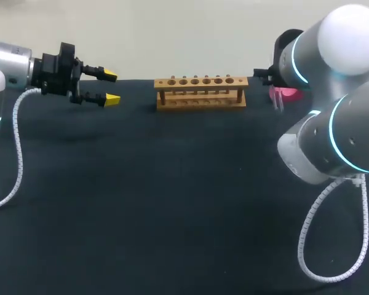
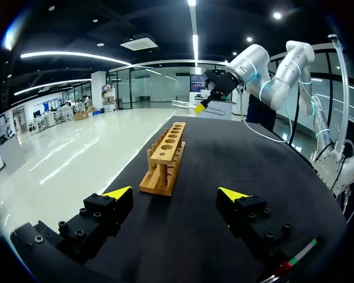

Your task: Grasp the test tube, adjust it, and insert it.

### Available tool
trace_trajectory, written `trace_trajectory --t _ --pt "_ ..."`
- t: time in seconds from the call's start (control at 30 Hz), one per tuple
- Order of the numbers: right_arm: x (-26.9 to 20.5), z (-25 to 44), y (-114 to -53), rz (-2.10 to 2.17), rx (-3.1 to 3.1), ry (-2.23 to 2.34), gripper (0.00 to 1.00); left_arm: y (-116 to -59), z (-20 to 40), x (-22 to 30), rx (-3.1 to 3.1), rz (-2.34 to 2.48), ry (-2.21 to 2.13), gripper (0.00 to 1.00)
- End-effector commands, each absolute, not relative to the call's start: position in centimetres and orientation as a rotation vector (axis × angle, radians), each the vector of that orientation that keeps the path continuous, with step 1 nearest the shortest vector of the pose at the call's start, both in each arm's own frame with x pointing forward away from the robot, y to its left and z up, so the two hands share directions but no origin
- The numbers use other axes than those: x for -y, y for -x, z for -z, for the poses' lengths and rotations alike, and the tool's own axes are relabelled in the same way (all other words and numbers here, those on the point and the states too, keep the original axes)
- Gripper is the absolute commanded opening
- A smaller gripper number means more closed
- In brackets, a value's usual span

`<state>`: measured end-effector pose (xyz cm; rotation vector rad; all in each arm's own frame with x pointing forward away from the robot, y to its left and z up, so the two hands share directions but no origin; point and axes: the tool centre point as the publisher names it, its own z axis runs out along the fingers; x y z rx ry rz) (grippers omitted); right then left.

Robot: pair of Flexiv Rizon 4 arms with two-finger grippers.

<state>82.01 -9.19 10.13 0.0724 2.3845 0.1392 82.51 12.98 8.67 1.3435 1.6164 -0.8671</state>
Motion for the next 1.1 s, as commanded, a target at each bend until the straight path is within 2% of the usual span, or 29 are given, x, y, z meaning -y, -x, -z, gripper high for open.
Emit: trace_trajectory --t 0.03,0.4,1.1 --pt "9.3 -10.2 -82.1 -0.15 -2.392 -0.068 0.0 -82.4 -8.6 -13.0 -1.613 0.863 -1.342 1.0" --pt "9.3 -10.2 -82.1 -0.15 -2.392 -0.068 0.0 -82.4 -8.6 -13.0 -1.613 0.863 -1.342 1.0" --pt "2.1 -11.9 -82.1 -0.115 -2.34 -0.09 0.0 -82.4 -8.6 -13.0 -1.613 0.863 -1.342 1.0"
